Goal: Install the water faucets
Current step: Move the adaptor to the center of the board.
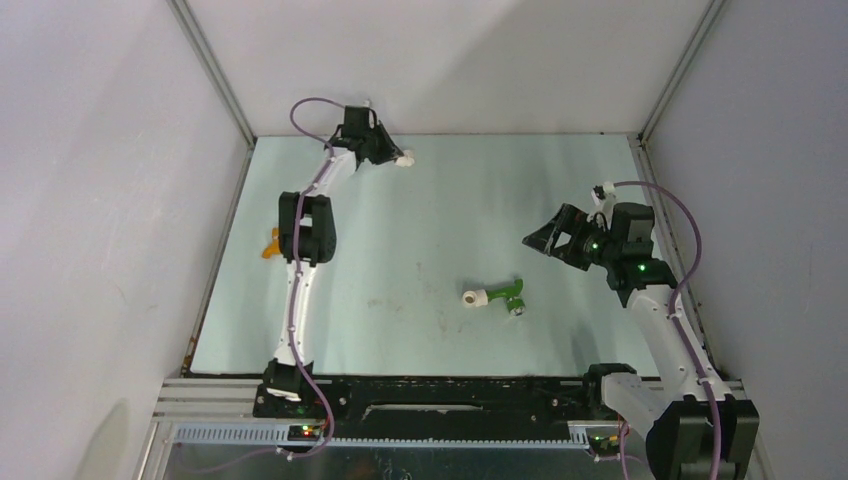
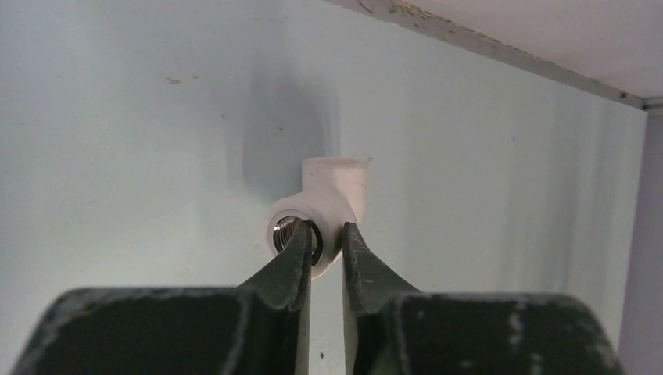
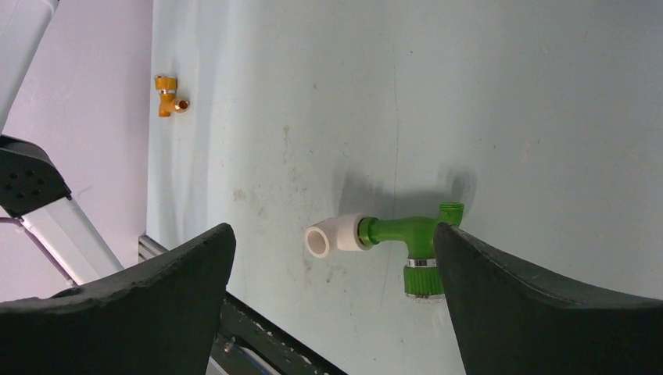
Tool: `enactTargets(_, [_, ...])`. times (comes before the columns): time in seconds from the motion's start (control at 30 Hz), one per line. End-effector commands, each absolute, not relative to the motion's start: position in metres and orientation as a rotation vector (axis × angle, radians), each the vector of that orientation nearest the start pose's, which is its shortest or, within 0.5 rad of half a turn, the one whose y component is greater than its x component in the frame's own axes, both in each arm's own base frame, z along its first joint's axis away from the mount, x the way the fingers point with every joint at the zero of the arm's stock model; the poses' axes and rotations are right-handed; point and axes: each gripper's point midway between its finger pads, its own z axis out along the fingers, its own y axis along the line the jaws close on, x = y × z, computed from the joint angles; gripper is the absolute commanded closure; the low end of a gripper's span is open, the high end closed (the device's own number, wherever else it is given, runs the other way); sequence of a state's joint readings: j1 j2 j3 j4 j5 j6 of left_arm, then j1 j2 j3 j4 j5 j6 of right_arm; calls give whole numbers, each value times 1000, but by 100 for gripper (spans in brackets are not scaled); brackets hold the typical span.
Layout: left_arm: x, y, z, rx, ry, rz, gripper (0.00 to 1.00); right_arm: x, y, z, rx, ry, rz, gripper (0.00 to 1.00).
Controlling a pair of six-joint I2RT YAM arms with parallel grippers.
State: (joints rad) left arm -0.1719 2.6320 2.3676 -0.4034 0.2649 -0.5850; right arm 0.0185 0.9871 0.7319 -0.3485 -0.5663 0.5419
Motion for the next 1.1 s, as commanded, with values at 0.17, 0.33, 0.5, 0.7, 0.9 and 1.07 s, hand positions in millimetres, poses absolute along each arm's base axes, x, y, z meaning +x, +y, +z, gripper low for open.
enactTargets(0.17, [601, -218, 90, -162, 2298, -939, 100, 276, 121, 202, 178, 2132, 968, 1])
enactTargets(0.33, [564, -224, 106, -92, 2282, -1015, 100, 267, 124, 207, 159, 2129, 998, 1])
enactTargets(0.5, [510, -222, 131, -8, 2219, -1031, 100, 256, 133, 212, 112, 2130, 1067, 1])
enactTargets(0.7, [413, -220, 117, 132, 2337, -1025, 100, 243, 148, 207, 44, 2173, 1107, 1])
enactTargets(0.9, [315, -230, 90, 246, 2475, -1115, 100, 232, 177, 192, -36, 2255, 1116, 1])
enactTargets(1.07, [284, -223, 74, 277, 2543, -1036, 86, 230, 206, 177, -107, 2305, 1137, 1])
